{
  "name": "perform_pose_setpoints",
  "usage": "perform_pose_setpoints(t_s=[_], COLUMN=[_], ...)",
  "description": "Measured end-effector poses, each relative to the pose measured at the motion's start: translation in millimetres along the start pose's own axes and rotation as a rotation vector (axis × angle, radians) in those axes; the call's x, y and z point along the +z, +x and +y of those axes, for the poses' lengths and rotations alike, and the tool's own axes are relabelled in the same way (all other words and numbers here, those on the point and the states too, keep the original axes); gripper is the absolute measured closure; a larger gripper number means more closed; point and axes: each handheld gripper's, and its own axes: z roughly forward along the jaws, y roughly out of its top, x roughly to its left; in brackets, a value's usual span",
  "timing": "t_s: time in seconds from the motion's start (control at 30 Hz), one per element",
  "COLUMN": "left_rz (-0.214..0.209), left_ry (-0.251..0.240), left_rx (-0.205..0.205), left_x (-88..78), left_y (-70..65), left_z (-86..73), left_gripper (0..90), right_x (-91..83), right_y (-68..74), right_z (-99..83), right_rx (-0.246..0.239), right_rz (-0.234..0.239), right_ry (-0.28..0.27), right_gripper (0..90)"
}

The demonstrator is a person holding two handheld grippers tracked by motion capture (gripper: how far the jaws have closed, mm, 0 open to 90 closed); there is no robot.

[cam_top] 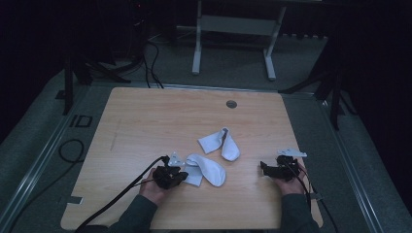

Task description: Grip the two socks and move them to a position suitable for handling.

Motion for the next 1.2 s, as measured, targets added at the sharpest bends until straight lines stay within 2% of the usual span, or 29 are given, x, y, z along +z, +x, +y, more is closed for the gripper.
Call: perform_pose_setpoints(t_s=[0.23,0.37,0.4,0.47,0.67,0.87,0.93,0.97,1.03,1.2], left_rz=[0.025,0.044,0.055,0.059,0.085,0.127,0.132,0.122,0.109,0.057], left_ry=[0.008,0.008,0.008,0.01,0.005,-0.009,-0.027,-0.04,-0.054,-0.041], left_rx=[-0.018,-0.032,-0.039,-0.044,-0.057,-0.098,-0.11,-0.112,-0.1,-0.075], left_x=[-5.7,-10.1,-12.6,-13.5,-19.4,-21.7,-24.4,-26.2,-28.5,-25.9], left_y=[10.7,21.0,27.0,28.9,45.3,58.5,59.2,57.7,51.7,37.5], left_z=[-3.9,-7.0,-8.5,-8.9,-12.8,-13.9,-12.9,-11.9,-9.1,-5.6], left_gripper=[89.4,88.8,88.6,88.2,86.5,86.5,86.5,86.5,86.5,87.4], right_x=[-0.6,-0.6,-0.6,-0.6,-0.6,-0.6,-0.5,-0.5,-0.6,-0.6], right_y=[0.2,0.2,0.2,0.3,0.3,0.3,0.3,0.3,0.3,0.3], right_z=[-0.3,-0.3,-0.3,-0.3,-0.3,-0.3,-0.3,-0.3,-0.3,-0.3], right_rx=[-0.006,-0.006,-0.007,-0.006,-0.005,-0.006,-0.006,-0.006,-0.005,-0.006], right_rz=[0.006,0.006,0.006,0.007,0.007,0.007,0.007,0.007,0.006,0.007], right_ry=[-0.004,-0.003,-0.004,-0.004,-0.004,-0.004,-0.004,-0.004,-0.004,-0.004], right_gripper=[14.1,14.1,14.1,14.1,14.1,14.1,14.1,14.1,14.1,14.1])
